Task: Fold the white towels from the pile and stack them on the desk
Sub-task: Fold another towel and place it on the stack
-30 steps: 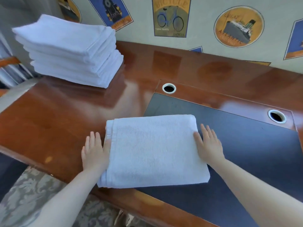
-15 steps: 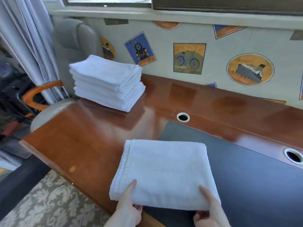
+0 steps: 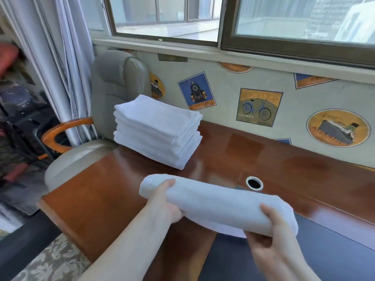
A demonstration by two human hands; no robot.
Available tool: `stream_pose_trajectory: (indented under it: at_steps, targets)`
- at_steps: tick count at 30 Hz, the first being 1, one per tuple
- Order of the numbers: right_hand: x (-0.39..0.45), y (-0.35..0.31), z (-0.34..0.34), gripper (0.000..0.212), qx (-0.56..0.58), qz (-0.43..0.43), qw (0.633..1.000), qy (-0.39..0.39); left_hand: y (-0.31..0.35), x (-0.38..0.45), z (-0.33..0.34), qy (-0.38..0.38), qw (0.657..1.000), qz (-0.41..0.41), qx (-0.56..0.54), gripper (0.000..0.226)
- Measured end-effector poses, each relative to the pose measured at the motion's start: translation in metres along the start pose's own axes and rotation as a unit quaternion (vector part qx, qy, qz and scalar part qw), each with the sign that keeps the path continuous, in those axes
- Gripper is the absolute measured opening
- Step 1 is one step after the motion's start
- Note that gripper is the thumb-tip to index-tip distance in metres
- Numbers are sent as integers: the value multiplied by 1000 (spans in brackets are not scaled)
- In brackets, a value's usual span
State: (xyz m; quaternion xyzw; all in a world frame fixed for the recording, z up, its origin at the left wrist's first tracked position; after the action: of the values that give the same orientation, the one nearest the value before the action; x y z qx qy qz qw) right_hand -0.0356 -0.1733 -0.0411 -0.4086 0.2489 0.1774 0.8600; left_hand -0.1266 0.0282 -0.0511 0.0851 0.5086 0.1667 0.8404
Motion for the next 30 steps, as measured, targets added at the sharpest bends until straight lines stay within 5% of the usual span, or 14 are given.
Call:
stream_pose_trajectory:
  at_steps: [3,7,15,18,21,24,30]
  targets:
    - [4,4,76,11,-41,-7,999,21,75,16,21,41,999,11,29,34]
    - [4,9,197,20,10,-3,999,33,193,24,111,-58,995,24,72,25]
    - [27,-8,415,29,101,-135,984,-65,380,14,282,-244,956,115,120,33]
    - [74,33,420,38,86,-153,979,-104,404,72,281,-301,934,120,149,32]
    - [126,117,375,48,13,-109,993,-53,400,164,214,-236,943,105,210,12]
    - [155,196,326,49,-34,-54,998,18,391,234,148,-197,951,93,219,23]
    - [164,188,309,44,-92,-104,988,71,401,247,147,-206,954,100,194,29]
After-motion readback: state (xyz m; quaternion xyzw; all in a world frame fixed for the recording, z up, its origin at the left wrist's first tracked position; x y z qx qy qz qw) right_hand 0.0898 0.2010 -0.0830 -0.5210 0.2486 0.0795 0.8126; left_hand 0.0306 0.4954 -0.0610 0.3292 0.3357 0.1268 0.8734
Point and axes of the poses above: each hand's wrist, its own x-axis towards the middle knuckle, its own z-axis out of the palm, y = z × x, the point moved 10 cm from there along x, towards the middle knuckle, and after that the axes turned 1 degree about -z, right-handed, at the moved point
